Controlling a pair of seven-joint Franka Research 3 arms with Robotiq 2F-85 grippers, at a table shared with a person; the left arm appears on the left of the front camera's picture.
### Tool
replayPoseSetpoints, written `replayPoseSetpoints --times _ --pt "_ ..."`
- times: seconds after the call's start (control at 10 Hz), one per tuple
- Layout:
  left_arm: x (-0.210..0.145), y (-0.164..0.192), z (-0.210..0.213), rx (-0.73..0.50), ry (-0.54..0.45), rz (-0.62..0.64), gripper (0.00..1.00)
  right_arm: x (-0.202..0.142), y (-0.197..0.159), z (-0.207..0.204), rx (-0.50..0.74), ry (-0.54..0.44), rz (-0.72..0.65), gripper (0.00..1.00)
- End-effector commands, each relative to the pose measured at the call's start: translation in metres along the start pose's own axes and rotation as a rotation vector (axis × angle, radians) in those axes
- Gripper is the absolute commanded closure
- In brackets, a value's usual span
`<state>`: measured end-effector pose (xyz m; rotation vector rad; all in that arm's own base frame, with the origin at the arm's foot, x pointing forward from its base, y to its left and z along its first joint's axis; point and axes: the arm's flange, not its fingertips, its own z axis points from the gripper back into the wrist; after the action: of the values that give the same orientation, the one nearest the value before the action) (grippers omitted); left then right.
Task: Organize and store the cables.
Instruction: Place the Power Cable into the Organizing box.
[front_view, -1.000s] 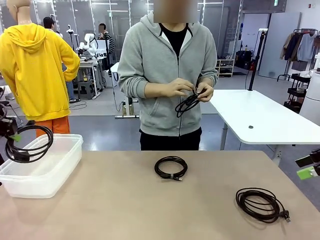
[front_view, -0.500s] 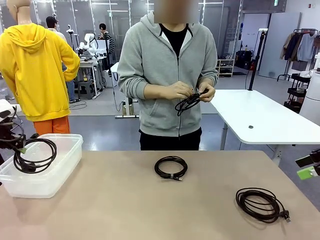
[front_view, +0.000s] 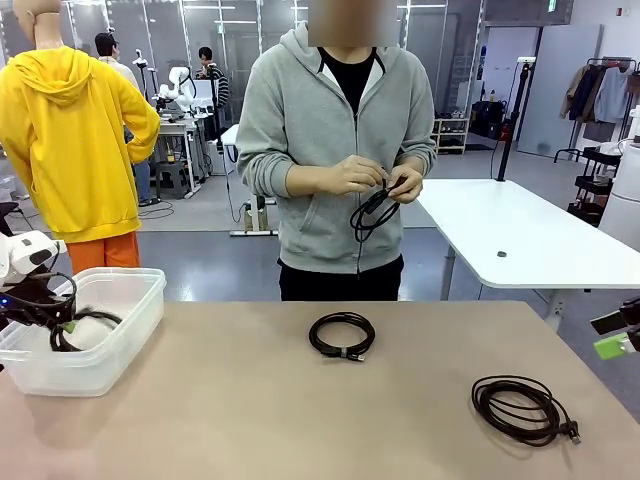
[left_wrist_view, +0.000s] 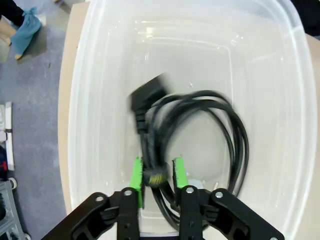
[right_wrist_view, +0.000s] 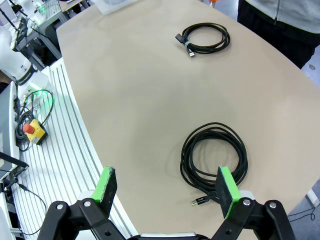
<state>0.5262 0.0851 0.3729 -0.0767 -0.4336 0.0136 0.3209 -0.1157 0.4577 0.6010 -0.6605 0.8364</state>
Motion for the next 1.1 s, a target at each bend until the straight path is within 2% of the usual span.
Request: replayPoseSetpoints --times 0.0,0.2,0.6,0.7,1.0 --pt "0.01 0.001 0.014 0.001 0.006 0.004 0.18 0.002 -0.001 0.001 0.008 -0.011 0.001 0.0" --pt "0.01 -0.005 0.017 0.001 0.024 -0.014 0.0 0.002 -0.001 0.001 0.008 -0.011 0.001 0.0" --pt "0.011 -0.004 0.031 -0.005 0.019 -0.038 0.0 0.002 -0.001 0.001 0.008 -0.011 0.001 0.0" --pt "0.009 -0.009 0.019 -0.003 -0.002 -0.026 0.0 0.002 -0.001 0.001 0.008 -0.011 0.001 0.0" --pt "0.009 -0.009 0.019 -0.003 -0.002 -0.026 0.0 0.002 -0.001 0.001 0.008 -0.011 0.001 0.0"
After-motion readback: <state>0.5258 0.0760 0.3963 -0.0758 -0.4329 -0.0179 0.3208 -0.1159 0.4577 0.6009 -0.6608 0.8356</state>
